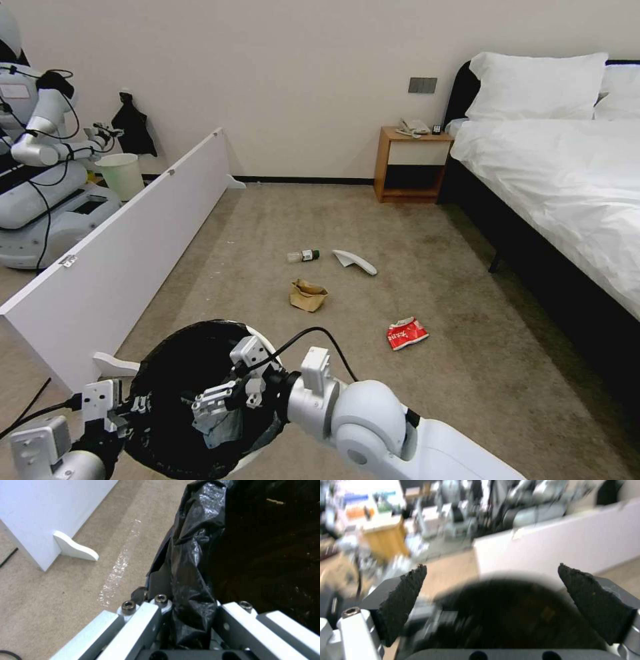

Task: Pick up the trash bin, then pick up the garbage from the floor and place it into the trash bin.

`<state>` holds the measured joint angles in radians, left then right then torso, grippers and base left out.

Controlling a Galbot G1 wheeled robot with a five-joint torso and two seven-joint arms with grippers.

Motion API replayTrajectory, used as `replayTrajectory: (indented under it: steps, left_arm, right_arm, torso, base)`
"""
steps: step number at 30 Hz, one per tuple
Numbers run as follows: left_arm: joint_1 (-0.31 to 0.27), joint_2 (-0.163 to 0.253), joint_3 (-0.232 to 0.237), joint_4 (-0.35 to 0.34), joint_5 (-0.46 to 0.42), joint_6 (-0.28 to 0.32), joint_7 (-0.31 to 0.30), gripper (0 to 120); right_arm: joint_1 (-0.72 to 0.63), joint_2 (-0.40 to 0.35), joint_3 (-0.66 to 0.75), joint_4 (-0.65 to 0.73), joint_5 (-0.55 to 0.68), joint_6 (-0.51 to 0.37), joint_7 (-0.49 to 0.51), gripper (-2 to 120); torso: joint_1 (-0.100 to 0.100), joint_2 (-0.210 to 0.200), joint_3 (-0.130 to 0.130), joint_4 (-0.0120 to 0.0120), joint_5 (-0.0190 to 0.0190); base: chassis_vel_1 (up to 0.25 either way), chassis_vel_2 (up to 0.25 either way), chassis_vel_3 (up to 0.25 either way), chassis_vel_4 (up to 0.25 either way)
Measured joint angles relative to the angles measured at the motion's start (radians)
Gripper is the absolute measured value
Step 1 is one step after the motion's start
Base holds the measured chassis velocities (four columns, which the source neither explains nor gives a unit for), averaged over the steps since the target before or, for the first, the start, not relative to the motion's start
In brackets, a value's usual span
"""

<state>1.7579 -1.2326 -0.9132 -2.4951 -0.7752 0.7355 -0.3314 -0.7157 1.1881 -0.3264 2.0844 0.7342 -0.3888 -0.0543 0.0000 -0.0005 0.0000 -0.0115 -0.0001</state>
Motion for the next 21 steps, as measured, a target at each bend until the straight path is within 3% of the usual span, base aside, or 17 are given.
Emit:
replayTrajectory:
  steps: [9,21]
  left_arm:
    - [0.007,-0.003,-0.043,-0.004,-0.015,0.000,0.002,3]
    - [0.022,-0.005,-0.074,-0.005,-0.022,0.000,0.004,3]
  right_arm:
    - [0.017,0.042,0.267,0.013,0.031,-0.046,0.033,100]
    - [-0.179,0.005,0.522,-0.014,-0.133,-0.172,0.070,100]
  torso:
    - [0.000,0.000,0.000,0.0002,0.0000]
    - [0.000,0.000,0.000,0.0003,0.0003]
  base:
    - [0.000,0.000,0.000,0.000]
    - [0.000,0.000,0.000,0.000]
